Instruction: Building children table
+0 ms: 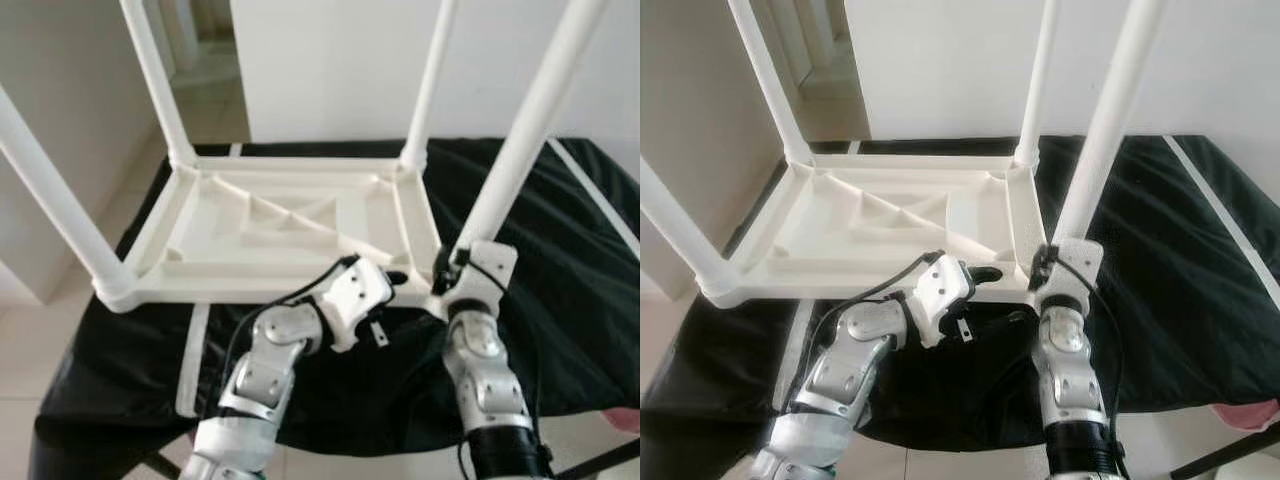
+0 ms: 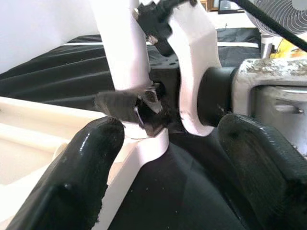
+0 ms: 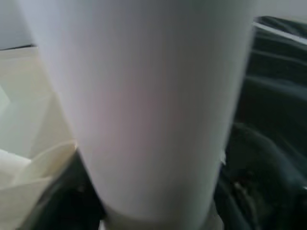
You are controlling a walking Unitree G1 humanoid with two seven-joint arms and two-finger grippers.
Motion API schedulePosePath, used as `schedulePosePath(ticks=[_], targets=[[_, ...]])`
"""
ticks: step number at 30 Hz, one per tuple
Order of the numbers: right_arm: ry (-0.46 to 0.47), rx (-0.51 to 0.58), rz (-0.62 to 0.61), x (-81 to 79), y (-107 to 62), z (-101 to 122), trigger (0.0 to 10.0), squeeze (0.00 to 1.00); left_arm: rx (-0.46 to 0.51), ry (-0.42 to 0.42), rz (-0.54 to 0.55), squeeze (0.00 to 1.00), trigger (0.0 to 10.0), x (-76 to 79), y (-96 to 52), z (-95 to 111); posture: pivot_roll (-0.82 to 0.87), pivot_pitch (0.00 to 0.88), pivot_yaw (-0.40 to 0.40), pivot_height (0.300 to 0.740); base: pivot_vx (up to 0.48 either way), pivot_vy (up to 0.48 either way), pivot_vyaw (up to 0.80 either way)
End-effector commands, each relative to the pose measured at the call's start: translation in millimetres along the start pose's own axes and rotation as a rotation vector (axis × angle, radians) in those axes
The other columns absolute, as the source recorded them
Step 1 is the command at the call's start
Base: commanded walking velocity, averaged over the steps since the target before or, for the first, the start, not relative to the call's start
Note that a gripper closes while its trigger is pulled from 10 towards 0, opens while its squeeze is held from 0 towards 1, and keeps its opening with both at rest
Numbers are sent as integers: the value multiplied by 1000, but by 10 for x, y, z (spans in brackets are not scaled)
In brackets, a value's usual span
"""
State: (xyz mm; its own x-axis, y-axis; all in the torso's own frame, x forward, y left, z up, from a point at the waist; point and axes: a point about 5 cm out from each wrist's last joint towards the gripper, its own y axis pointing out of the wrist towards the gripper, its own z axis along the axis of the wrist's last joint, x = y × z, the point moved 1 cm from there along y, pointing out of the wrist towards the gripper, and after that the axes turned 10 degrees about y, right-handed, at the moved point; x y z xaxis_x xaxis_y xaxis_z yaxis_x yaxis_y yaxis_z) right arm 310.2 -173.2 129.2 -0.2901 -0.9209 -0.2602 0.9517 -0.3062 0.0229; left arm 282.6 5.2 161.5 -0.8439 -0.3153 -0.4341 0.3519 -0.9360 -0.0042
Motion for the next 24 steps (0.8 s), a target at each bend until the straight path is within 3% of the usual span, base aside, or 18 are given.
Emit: schedulePosePath(ticks=[1, 10, 11, 12, 13, 14, 24], targets=[[1, 5, 2, 61, 8, 16, 10000, 1000, -22, -16, 145, 0, 10000, -67, 0, -12, -64, 0, -2, 740, 0, 0, 0], [-3, 38, 123, 153, 11, 121, 10000, 1000, -20, -19, 149, 0, 10000, -84, 5, -3, -67, 0, -1, 740, 0, 0, 0], [-18, 44, 196, 167, 12, 152, 10000, 1000, -18, -18, 144, 0, 10000, -78, -3, -4, -72, 0, 4, 740, 0, 0, 0], [-18, 44, 226, 172, 13, 164, 10000, 804, -17, -14, 140, 0, 10000, -76, -5, -4, -74, 0, 7, 740, 0, 0, 0], [-18, 44, 226, 172, 13, 164, 10000, 804, -17, -14, 140, 0, 10000, -76, -5, -4, -74, 0, 7, 740, 0, 0, 0], [-20, 41, 257, 171, 16, 172, 10000, 24, -15, -9, 137, 0, 10000, -75, -7, -1, -75, 0, 10, 740, 0, 0, 0], [-82, -3, 558, 213, 120, 280, 10000, 0, -18, 10, 104, 0, 10000, -70, -39, -6, -73, 0, 23, 740, 0, 0, 0]])
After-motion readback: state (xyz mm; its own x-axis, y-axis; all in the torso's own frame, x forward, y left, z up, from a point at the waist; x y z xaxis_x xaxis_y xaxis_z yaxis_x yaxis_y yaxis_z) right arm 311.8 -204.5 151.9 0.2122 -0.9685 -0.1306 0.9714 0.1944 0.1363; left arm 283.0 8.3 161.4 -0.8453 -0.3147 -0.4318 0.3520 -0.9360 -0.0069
